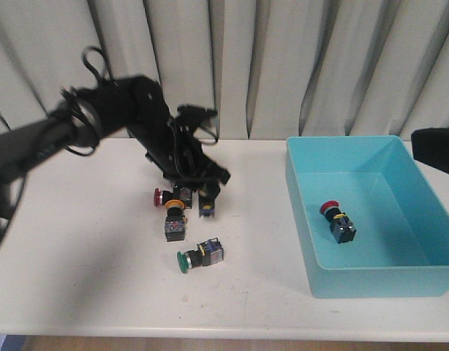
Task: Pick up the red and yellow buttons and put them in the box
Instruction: 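Lift the yellow button with the left gripper toward the right gripper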
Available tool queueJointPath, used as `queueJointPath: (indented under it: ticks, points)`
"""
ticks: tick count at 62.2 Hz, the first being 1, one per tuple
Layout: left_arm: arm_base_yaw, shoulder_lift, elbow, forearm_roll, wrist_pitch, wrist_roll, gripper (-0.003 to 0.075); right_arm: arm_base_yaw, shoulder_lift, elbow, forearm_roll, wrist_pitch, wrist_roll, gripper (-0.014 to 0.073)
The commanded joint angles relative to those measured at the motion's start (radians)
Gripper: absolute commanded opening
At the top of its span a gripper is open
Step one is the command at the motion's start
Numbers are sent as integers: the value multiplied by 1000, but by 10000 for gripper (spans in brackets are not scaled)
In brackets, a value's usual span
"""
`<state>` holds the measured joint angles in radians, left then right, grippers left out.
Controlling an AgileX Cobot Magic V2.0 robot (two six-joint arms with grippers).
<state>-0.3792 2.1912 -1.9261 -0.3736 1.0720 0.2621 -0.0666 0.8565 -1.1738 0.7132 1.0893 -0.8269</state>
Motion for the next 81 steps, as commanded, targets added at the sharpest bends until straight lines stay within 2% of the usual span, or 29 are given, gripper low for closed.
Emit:
queueJointPath:
  ticks: [1,14,28,36,50,62,81]
  points:
    - [1,-169,-29,-148,9,16,-8,-3,39,-27,78,-71,-75,465]
    - [1,-371,-29,-441,120,155,-8,-3,127,-27,285,-71,-327,465]
    - [1,-533,-28,-610,172,190,-8,-3,179,-27,537,-43,-602,465]
    - [-1,-573,-28,-619,172,187,-8,-3,200,-27,586,16,-628,465]
    - [-2,-586,63,-624,172,147,-8,-3,210,-27,570,150,-612,465]
    - [-2,-615,202,-690,172,195,-8,-3,210,-27,555,186,-606,465]
    - [-2,-615,206,-830,172,231,-7,-1,225,-27,542,186,-580,465]
